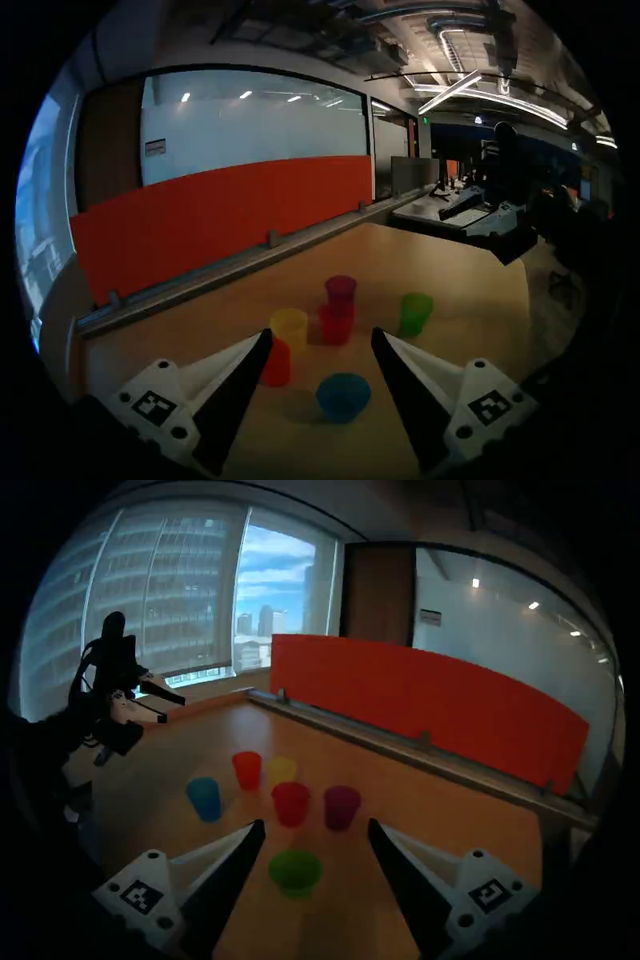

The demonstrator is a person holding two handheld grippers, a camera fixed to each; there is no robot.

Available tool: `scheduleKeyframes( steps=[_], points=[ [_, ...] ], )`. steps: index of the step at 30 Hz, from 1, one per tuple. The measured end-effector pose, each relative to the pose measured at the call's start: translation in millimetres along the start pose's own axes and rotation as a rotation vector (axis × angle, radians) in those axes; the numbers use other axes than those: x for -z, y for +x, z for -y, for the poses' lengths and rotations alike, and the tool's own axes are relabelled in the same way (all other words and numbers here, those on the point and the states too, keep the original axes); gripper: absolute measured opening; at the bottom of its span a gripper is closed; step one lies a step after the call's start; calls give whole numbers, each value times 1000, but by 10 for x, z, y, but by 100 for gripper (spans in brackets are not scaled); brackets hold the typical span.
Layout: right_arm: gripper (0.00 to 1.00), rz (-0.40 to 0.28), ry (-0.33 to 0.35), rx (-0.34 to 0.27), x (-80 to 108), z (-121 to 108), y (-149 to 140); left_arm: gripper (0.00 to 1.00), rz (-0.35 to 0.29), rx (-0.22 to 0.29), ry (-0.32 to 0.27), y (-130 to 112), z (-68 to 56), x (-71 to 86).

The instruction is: Pour water

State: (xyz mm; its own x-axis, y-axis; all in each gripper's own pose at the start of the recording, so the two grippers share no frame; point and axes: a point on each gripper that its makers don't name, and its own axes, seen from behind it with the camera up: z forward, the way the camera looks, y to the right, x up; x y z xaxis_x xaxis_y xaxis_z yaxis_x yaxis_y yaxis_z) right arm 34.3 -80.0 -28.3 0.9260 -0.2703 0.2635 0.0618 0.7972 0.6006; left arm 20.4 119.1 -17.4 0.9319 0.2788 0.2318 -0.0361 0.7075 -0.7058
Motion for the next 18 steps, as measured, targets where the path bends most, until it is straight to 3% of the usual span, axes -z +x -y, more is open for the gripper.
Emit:
scheduleKeyframes(
  steps=[9, 18],
  points=[
    [100, 50, 19, -13, -118, 47, -323, 92, 72, -23, -11, -311, -37, -81],
    [100, 88, 25, -41, -212, 34, -599, 92, 141, -28, -40, -686, -149, -154]
  ],
)
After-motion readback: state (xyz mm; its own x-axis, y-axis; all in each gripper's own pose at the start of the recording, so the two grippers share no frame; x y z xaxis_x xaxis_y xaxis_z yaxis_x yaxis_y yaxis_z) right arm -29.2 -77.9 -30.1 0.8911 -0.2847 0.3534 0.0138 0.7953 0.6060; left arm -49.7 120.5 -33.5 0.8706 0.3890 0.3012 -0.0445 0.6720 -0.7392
